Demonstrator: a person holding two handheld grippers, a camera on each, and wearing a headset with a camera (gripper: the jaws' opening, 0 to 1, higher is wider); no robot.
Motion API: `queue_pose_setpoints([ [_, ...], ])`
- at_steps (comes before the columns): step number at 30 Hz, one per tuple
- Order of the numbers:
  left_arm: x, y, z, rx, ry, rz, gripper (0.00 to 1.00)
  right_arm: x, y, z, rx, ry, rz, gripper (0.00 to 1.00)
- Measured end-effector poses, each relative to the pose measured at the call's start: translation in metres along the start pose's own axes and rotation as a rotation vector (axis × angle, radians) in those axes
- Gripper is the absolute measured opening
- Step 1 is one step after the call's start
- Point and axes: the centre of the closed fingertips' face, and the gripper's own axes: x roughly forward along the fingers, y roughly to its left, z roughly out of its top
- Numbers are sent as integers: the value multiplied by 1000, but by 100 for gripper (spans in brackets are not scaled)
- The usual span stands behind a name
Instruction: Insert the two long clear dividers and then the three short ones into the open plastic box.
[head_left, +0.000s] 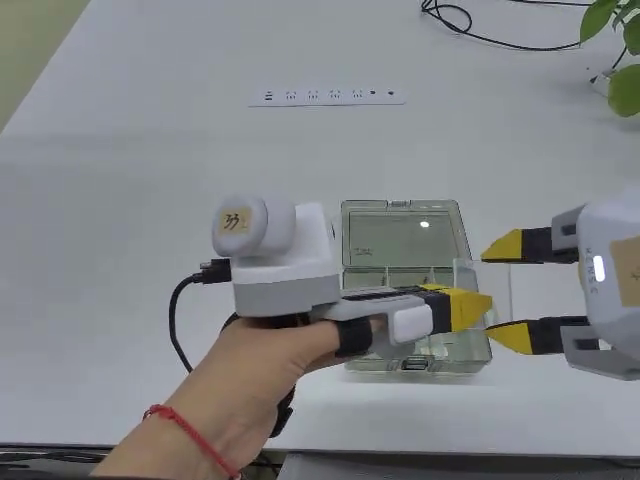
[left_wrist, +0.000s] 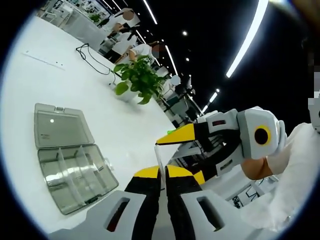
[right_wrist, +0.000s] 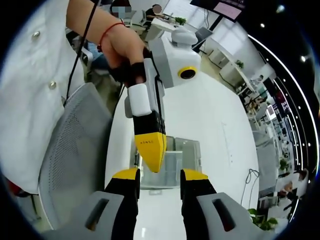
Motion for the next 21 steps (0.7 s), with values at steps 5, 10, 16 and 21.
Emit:
queue_pose_setpoints([
  [5, 1, 1, 2, -8, -14, 6, 0, 0, -2, 0, -10, 3, -5, 33],
  [10, 0, 2, 2, -46, -33, 10, 0, 0, -3, 0, -23, 5, -9, 33],
  [16, -1, 9, 2, -45, -39, 36, 0, -1, -6, 3, -27, -3, -14, 33],
  [21, -6, 13, 0, 10, -25, 49, 0, -10, -14, 9, 48, -68, 5, 35],
])
